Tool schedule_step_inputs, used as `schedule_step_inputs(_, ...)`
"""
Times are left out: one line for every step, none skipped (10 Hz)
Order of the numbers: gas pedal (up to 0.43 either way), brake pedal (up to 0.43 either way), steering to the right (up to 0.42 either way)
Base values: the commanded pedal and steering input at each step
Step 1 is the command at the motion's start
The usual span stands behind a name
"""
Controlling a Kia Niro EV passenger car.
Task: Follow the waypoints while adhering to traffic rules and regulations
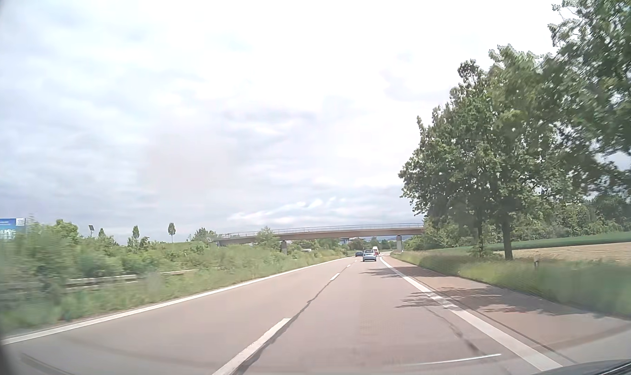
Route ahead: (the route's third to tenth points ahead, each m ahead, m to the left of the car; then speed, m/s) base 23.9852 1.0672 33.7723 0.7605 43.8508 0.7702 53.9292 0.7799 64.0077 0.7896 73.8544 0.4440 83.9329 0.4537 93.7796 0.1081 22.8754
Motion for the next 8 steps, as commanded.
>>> schedule_step_inputs(0.197, 0.000, 0.003)
schedule_step_inputs(0.197, 0.000, 0.003)
schedule_step_inputs(0.189, 0.000, 0.003)
schedule_step_inputs(0.189, 0.000, 0.003)
schedule_step_inputs(0.189, 0.000, 0.003)
schedule_step_inputs(0.177, 0.000, 0.003)
schedule_step_inputs(0.177, 0.000, 0.003)
schedule_step_inputs(0.177, 0.000, 0.002)
